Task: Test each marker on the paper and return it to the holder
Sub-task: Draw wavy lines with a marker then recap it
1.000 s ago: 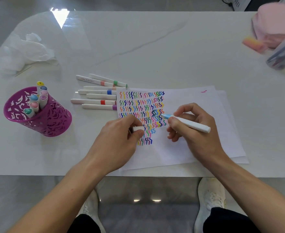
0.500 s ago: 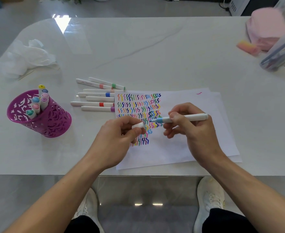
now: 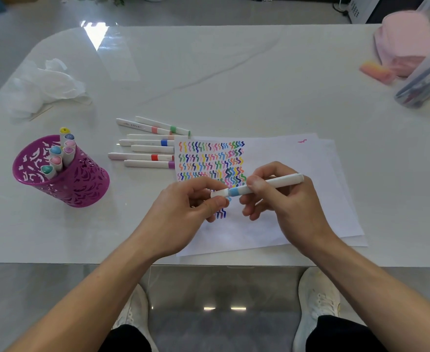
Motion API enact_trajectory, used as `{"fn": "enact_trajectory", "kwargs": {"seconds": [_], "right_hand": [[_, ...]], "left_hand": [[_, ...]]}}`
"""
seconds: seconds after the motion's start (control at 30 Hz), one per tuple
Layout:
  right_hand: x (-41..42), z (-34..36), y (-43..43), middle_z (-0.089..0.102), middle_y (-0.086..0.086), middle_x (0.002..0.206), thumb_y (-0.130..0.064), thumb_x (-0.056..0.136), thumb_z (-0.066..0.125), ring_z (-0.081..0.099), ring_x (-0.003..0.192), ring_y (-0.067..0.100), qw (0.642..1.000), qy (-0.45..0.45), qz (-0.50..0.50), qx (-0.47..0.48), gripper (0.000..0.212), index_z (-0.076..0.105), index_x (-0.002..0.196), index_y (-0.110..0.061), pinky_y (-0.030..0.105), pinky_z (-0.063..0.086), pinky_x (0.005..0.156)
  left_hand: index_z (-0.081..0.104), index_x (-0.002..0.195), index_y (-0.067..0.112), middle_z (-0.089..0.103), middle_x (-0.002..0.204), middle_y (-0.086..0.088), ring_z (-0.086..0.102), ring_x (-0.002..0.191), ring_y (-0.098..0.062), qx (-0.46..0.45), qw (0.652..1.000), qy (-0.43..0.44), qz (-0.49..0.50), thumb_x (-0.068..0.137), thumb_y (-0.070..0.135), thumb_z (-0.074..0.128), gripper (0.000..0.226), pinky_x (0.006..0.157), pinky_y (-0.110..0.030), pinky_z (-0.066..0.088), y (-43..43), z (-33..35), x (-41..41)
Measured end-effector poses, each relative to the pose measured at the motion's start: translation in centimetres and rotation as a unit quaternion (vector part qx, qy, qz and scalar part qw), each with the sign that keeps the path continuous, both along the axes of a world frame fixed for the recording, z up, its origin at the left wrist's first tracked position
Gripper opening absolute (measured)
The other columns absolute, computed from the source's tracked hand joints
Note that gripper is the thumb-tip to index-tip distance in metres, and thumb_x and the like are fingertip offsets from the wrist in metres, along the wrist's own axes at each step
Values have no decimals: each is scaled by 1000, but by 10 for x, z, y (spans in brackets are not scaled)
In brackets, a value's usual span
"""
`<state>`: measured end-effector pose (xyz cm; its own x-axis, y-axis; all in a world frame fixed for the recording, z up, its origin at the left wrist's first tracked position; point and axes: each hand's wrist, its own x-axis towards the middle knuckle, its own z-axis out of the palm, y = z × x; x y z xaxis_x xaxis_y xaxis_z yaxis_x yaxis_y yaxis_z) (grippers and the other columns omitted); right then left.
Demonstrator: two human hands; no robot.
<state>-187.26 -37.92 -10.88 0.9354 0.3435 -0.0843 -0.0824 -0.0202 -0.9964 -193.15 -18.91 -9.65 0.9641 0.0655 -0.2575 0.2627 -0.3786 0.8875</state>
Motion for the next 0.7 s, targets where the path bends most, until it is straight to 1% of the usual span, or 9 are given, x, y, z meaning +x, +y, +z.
{"fn": "enact_trajectory", "kwargs": {"seconds": [0.1,0.13,0.23,0.3,0.37,0.43,0.57,0.7], "right_hand": [[0,3,1,74,16,70,-13,96,67,70,56,32,1000,6,5,1,16,65,88,1,37,58,53],[0,4,1,74,16,71,-15,96,67,70,56,33,1000,9,3,3,19,65,87,2,36,59,54],[0,5,1,74,20,71,-16,96,68,71,57,35,999,28,-1,16,22,65,87,4,36,59,54],[0,5,2,73,22,72,-18,94,68,71,58,37,999,46,0,28,24,65,87,4,36,58,55],[0,6,3,73,25,73,-20,91,69,71,59,38,997,67,2,44,26,63,86,5,35,58,54],[-1,6,3,72,28,75,-19,91,69,72,61,39,995,84,4,58,26,62,87,6,34,58,54],[-2,5,2,72,31,78,-12,94,67,72,64,41,992,100,4,71,21,61,90,8,34,58,56],[-3,6,4,73,30,79,-19,88,69,73,66,43,992,103,6,73,24,61,86,3,34,59,57]], "left_hand": [[68,100,31,76,80,8,64,62,-7,5,1000,-2,9,93,25,68,10,58,-12,47,-1,0,0],[68,99,31,76,79,10,66,62,-7,6,1000,-5,11,93,24,68,10,58,-15,49,-2,1,-1],[72,100,27,76,79,8,69,64,-12,13,1000,-18,14,93,21,68,10,61,-30,58,-4,2,-2],[74,97,26,75,77,6,69,63,-13,17,999,-32,21,93,18,68,11,63,-35,60,-6,1,-4],[73,89,29,74,72,2,68,59,-13,20,998,-48,30,93,13,68,17,64,-33,60,-8,1,-5],[74,87,30,73,69,0,67,56,-13,25,997,-59,34,92,11,69,20,64,-27,59,-9,2,-7],[79,94,17,72,66,1,67,54,-12,36,996,-72,43,91,11,70,11,62,-19,57,-10,1,-8],[79,94,14,71,65,0,66,52,-10,38,995,-78,46,92,10,69,11,59,-15,54,-11,-1,-8]]}}
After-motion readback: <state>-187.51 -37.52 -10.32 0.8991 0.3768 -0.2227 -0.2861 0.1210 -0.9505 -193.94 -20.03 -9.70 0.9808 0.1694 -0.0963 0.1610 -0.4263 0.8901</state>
